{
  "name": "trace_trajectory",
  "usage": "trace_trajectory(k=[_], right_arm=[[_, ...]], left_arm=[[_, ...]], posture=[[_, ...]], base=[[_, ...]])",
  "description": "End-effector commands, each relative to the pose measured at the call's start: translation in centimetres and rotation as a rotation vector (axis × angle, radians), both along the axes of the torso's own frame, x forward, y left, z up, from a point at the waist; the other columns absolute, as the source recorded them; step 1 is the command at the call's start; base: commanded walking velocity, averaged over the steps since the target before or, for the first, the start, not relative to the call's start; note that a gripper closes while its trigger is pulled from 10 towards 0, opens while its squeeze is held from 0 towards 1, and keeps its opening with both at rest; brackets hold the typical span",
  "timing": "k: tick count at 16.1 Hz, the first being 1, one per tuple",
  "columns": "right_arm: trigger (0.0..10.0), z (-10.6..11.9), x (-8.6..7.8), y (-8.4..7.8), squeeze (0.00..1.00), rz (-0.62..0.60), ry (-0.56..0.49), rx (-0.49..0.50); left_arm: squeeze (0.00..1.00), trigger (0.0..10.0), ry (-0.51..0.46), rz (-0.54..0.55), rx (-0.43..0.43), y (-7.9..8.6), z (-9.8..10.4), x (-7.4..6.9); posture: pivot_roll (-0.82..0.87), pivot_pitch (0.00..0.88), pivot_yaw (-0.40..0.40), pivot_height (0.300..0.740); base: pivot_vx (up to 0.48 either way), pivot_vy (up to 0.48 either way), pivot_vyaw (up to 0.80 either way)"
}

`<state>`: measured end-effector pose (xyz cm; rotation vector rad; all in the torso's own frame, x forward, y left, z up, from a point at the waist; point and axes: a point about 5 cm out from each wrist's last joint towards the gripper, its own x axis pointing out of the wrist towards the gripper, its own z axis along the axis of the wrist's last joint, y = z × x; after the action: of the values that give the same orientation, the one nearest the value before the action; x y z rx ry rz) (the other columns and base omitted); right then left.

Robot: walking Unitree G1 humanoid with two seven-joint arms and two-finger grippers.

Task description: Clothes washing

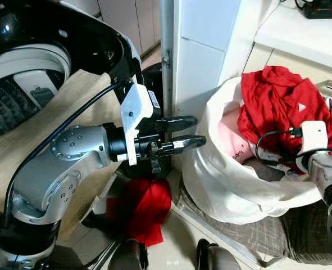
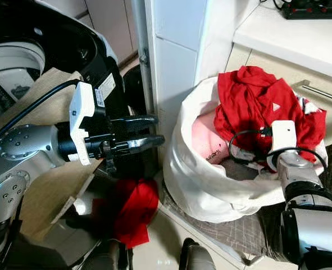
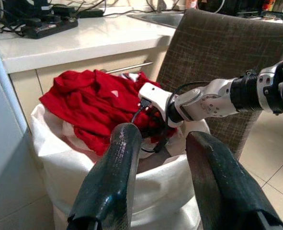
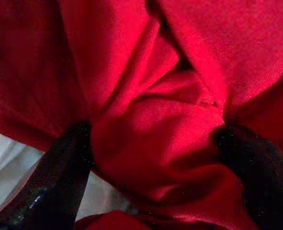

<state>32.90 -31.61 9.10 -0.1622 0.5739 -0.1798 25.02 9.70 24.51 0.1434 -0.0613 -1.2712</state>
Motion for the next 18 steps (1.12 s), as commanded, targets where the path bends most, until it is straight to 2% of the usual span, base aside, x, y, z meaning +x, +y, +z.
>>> trace_trajectory(k=[1,2,18], right_arm=[[10.0,-1.0,-0.4,0.3,0.0,0.008,0.053,0.018],[0.0,-1.0,-0.4,0.4,0.0,0.003,0.048,0.038],[0.0,0.9,0.2,-0.5,0.0,0.0,-0.028,0.045]], left_arm=[[0.0,10.0,0.001,-0.007,0.016,0.0,0.1,-0.3],[0.0,10.0,0.003,-0.004,0.017,0.0,0.2,-0.3],[0.0,10.0,-0.007,0.034,-0.015,-0.4,0.1,0.7]], posture=[[0.07,0.231,0.056,0.74],[0.07,0.225,0.056,0.74],[0.03,0.18,0.049,0.74]], base=[[0.0,0.0,0.0],[0.0,0.0,0.0],[0.0,0.0,0.0]])
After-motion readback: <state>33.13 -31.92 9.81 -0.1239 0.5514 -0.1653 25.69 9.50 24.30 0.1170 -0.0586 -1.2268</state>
